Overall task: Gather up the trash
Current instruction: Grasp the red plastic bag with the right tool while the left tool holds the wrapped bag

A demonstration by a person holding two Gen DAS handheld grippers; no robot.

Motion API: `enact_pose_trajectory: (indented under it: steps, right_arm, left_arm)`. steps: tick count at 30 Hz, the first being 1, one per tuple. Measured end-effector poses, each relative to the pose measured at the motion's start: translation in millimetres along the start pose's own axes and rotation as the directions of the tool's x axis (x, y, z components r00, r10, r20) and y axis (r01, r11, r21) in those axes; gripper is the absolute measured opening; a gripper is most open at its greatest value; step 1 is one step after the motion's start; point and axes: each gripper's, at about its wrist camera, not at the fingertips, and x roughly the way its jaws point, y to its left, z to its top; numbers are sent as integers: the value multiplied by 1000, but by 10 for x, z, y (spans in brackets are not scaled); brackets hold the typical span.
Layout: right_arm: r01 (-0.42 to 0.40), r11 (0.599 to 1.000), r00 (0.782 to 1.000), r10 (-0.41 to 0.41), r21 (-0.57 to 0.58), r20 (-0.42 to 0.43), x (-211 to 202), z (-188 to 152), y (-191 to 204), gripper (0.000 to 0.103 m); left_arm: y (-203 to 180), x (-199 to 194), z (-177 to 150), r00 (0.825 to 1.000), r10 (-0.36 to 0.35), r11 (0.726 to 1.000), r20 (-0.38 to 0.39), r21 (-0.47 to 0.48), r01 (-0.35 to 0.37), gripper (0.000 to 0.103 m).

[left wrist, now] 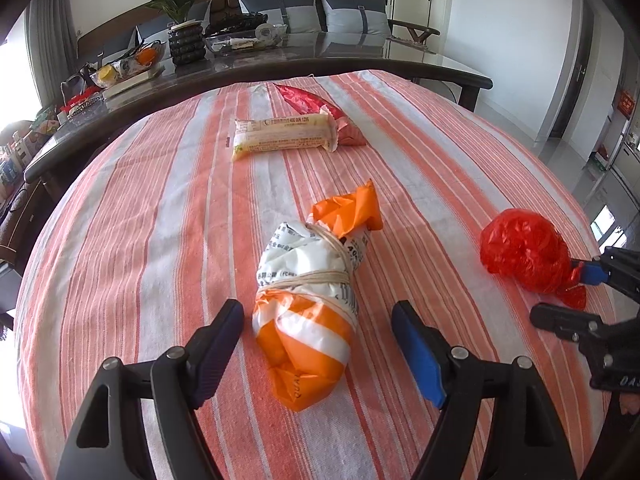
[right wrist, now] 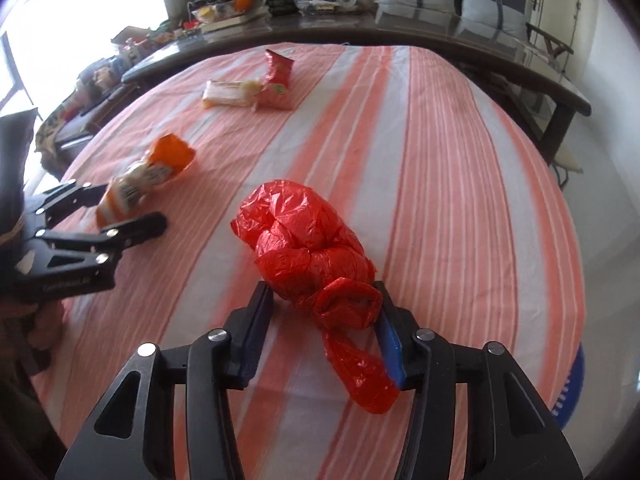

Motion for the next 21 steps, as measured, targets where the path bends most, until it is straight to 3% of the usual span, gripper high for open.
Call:
enact_pose_trajectory:
  steps: [3, 8, 16, 20, 21]
  right_arm:
    - [-22, 1000, 1000, 22, -21, 22, -59, -135, 121, 65]
    - [-78, 995, 996, 75, -60, -40, -191, -163, 51, 68]
    - [-44, 979, 996, 27, -201, -87, -202, 246, 53, 73]
    - [-93, 971, 984, 55, -218, -171, 40, 390, 104, 72]
    - [-90, 971, 982, 50, -220, -182, 91, 404, 108, 70]
  left_arm:
    - [60, -90, -108, 1000, -5, 1000, -8, -9, 5, 79]
    - [159, -172, -174, 999, -46, 999, -29, 5, 46, 78]
    - [137, -75, 12, 995, -87, 995, -56, 36, 89, 78]
    - [84, -127, 71, 995, -90, 993, -39, 69, 93, 76]
    - [76, -144, 81, 995, -95, 993, -35, 73, 98, 66]
